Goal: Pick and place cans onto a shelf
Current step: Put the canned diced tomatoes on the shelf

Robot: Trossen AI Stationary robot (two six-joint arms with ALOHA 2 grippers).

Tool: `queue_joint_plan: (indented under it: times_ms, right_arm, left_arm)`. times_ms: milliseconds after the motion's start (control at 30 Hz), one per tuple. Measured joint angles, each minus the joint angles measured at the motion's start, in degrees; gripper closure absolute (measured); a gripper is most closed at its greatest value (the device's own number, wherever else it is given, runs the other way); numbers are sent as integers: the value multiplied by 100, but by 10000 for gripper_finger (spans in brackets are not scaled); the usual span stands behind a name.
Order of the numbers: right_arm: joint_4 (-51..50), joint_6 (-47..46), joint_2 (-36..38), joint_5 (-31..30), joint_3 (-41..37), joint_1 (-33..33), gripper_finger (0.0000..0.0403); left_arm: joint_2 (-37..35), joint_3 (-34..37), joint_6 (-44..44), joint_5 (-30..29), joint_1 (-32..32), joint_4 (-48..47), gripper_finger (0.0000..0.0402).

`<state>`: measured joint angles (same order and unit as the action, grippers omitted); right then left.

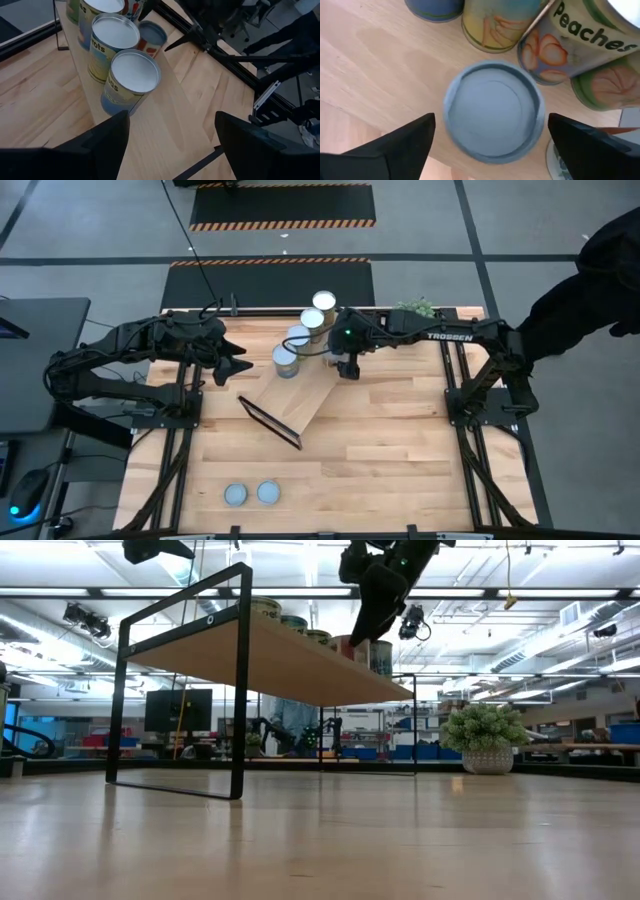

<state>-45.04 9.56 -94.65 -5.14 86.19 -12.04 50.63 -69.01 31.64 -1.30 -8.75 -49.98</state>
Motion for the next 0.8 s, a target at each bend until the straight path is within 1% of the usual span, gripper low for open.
queue_joint_plan:
  times_ms: [133,233,467,800]
  right_arm:
    - [-28,11,3,-160,81,77,11]
    - [1,10,13,-488,90,110,14]
    - [6,-337,13,-679,90,221,21]
    - [133,-624,9,-1641,90,342,25]
  left_arm:
    - [0,0,0,4,0,-2,102]
    - [0,0,2,4,0,-2,102]
    - [0,0,7,6,0,-2,102]
    - [0,0,24,6,0,2,102]
